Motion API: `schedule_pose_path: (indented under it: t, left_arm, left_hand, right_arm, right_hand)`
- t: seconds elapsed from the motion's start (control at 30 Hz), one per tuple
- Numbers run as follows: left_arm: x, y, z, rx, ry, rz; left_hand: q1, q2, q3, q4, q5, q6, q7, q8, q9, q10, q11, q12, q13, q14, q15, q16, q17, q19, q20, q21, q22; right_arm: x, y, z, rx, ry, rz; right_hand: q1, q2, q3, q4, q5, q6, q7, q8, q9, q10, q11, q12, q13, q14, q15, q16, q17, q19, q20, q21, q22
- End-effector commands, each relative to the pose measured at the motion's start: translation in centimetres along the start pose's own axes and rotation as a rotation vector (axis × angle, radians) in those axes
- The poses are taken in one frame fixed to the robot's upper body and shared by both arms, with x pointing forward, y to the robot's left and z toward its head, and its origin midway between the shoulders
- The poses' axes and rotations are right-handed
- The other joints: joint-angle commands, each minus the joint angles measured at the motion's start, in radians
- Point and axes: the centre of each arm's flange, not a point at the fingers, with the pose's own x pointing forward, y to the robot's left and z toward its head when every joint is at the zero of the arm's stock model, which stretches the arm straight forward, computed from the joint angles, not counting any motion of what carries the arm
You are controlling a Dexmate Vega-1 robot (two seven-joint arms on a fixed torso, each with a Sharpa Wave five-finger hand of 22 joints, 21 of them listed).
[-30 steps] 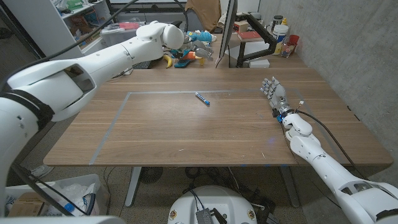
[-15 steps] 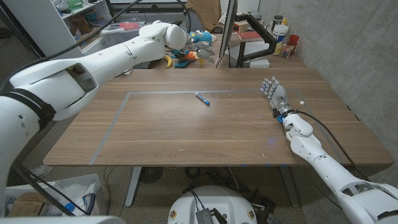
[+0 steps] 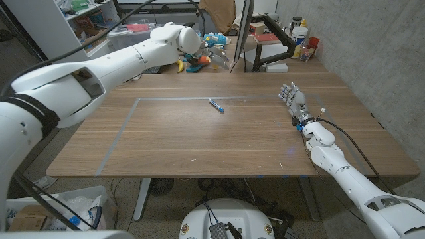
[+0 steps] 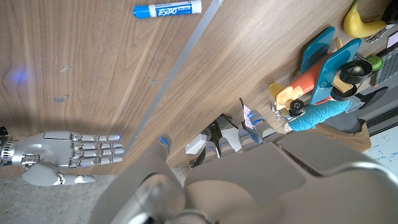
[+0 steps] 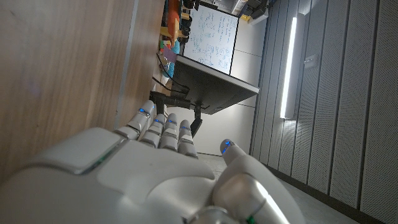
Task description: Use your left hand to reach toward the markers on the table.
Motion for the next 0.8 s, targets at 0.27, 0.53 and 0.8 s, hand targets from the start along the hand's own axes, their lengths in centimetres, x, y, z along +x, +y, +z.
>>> schedule_pose_path:
  t: [0.27,0.53,0.8]
  left_arm:
    - [0.17,-1.09,-0.01,-0.002,0.039,-0.055]
    - [0.37,-1.3,0.02,0.007,0.052,-0.076]
    - [0.95,-1.6,0.16,0.026,0.065,-0.105]
  left_hand:
    - [0.013,0.0,-0.004,-0.003,-0.002,-0.25,-0.001,0.007,0.003,-0.13,0.0,0.003,0.003,-0.13,-0.05,0.003,0.005,-0.196,0.008,-0.004,0.007]
    - [0.014,0.004,-0.005,-0.001,-0.002,-0.254,-0.002,0.009,0.003,-0.128,-0.002,0.005,0.004,-0.131,-0.051,0.005,0.005,-0.196,0.008,-0.006,0.008]
    - [0.016,0.004,-0.006,-0.001,-0.003,-0.262,-0.006,0.008,0.003,-0.13,-0.003,0.006,0.004,-0.133,-0.052,0.005,0.006,-0.197,0.008,-0.007,0.008]
  right_arm:
    - [-0.59,-0.11,-0.03,-0.003,0.003,0.003]
    - [-0.65,-0.19,0.03,-0.002,0.0,0.0]
    - [-0.71,-0.39,-0.03,-0.003,0.003,-0.004]
  right_hand:
    - [0.003,0.093,0.0,0.002,0.009,0.011,0.001,0.007,0.004,0.009,0.001,0.006,0.002,0.004,-0.002,0.003,0.003,0.0,-0.107,-0.007,0.004]
    - [0.003,0.093,0.0,0.002,0.009,0.011,0.001,0.007,0.004,0.011,0.002,0.006,0.003,0.004,-0.002,0.003,0.003,0.001,-0.108,-0.008,0.004]
    - [0.003,0.094,0.0,0.002,0.009,0.011,0.0,0.007,0.004,0.012,0.0,0.006,0.003,0.004,-0.002,0.003,0.003,0.001,-0.108,-0.01,0.005]
